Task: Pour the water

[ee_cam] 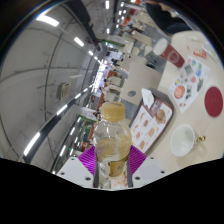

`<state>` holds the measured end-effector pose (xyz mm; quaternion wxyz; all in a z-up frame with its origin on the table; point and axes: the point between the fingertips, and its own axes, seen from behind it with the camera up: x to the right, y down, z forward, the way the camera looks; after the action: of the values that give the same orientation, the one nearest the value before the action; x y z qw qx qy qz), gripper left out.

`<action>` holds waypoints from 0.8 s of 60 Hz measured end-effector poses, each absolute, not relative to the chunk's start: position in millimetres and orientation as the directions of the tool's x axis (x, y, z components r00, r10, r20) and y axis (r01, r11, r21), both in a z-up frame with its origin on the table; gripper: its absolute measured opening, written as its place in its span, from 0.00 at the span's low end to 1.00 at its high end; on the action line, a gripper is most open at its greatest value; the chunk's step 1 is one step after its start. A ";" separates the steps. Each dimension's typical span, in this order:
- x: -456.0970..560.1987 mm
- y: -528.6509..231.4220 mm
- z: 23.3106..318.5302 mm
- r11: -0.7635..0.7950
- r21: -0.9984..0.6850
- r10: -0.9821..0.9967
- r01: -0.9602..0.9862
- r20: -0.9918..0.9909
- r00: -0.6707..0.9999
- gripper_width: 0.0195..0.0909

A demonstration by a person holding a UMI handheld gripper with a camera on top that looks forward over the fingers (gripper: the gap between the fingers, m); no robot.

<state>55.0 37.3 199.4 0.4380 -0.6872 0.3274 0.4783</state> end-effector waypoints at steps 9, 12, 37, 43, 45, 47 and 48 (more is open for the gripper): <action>113.5 34.6 238.1 -0.306 -0.692 0.072 -0.654 -0.702 0.709 0.25; 139.1 30.5 242.9 -0.263 -0.797 0.077 -0.543 -0.579 0.812 0.25; 281.3 15.9 84.7 -0.383 -0.924 -0.029 0.014 0.027 0.999 0.25; 291.6 9.4 60.4 -0.412 -0.911 -0.030 0.021 0.037 0.999 0.26; 292.6 4.2 51.8 -0.423 -0.906 -0.033 0.020 0.038 0.999 0.26; 293.4 -0.3 48.4 -0.423 -0.906 -0.035 0.018 0.036 0.999 0.27; 294.1 0.6 52.1 -0.394 -0.919 -0.036 0.014 0.031 0.999 0.27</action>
<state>294.1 0.6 52.1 0.5504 -0.8346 0.0066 -0.0227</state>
